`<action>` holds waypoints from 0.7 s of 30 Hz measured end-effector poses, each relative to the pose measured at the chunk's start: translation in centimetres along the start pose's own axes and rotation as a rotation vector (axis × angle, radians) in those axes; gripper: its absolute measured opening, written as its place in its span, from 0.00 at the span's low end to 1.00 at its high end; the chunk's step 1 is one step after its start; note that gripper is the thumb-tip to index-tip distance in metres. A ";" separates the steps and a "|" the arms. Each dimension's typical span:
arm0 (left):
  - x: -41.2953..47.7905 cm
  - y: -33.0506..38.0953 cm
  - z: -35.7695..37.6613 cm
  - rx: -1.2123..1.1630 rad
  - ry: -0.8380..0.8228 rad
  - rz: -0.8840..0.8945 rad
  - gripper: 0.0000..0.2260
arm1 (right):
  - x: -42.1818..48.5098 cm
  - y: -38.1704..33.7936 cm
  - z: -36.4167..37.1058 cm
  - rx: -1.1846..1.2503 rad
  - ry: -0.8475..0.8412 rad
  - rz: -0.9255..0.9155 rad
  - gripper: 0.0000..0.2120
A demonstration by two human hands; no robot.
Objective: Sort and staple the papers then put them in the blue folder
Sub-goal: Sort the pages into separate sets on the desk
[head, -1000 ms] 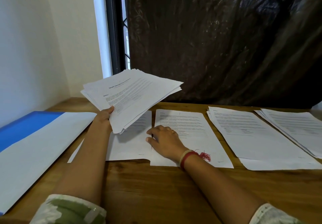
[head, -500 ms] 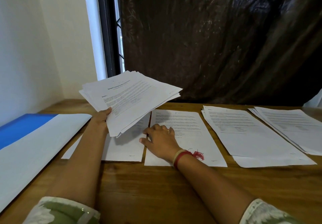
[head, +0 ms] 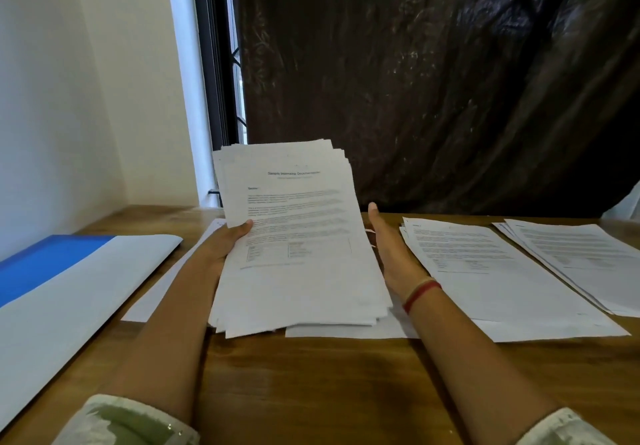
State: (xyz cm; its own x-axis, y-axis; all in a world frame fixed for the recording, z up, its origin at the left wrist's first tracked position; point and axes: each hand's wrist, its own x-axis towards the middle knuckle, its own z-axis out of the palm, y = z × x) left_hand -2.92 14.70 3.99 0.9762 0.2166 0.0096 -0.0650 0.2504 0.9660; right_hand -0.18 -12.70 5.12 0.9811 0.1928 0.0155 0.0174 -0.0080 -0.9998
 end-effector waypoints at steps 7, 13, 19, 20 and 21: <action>-0.1 -0.3 0.9 0.024 -0.025 -0.006 0.15 | 0.5 0.8 1.4 -0.074 0.192 -0.087 0.14; 0.1 -0.7 1.1 0.021 -0.080 0.008 0.16 | 0.3 1.0 0.7 -0.149 0.265 -0.063 0.08; 1.0 -1.2 0.5 0.027 -0.080 0.059 0.13 | 1.0 0.3 -0.1 -0.157 0.254 -0.039 0.09; 1.3 -1.2 0.4 0.020 -0.065 0.073 0.12 | 1.5 0.4 -0.5 -0.144 0.301 -0.048 0.10; 1.2 -1.2 0.6 0.011 -0.050 0.101 0.11 | 1.9 0.3 -0.9 -0.123 0.366 -0.057 0.11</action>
State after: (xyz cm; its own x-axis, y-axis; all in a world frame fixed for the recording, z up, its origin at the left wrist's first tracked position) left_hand -1.56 14.15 3.03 0.9739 0.1928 0.1197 -0.1616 0.2188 0.9623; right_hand 1.81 -13.20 4.90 0.9813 -0.1667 0.0963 0.0751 -0.1289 -0.9888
